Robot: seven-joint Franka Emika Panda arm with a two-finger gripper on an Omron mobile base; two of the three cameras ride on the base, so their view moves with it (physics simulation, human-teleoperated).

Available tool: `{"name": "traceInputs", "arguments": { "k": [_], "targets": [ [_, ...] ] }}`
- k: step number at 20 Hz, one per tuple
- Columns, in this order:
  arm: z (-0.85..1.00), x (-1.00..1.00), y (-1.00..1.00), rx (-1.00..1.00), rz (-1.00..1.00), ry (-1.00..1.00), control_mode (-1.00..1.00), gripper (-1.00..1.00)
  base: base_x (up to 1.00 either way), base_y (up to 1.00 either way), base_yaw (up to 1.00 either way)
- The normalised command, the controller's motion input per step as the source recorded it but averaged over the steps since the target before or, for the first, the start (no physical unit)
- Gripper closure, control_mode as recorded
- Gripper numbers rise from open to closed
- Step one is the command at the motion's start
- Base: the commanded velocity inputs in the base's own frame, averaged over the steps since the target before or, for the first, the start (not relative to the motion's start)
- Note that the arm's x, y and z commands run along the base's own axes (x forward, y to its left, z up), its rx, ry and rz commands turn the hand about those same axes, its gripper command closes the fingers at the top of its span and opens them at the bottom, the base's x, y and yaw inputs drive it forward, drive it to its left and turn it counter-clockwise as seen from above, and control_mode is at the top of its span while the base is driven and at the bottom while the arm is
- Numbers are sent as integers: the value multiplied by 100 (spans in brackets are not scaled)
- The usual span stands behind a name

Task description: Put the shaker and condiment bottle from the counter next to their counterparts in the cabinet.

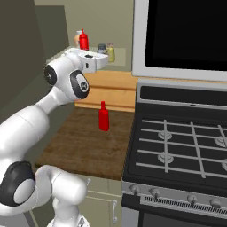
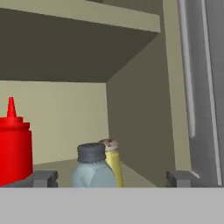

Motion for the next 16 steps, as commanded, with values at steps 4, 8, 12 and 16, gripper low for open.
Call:
{"name": "traceInputs", "arguments": {
  "k": [4, 8, 12, 16],
  "targets": [
    [-20, -99, 10, 0, 0, -2, -100, -100, 0, 0, 0],
    [-55, -100, 13, -2, 0, 0, -100, -100, 0, 0, 0],
    [-100, -100, 3, -9, 0, 14, -100, -100, 0, 0, 0],
    [-100, -96, 0, -9, 0, 23, -100, -100, 0, 0, 0]
  ]
}}
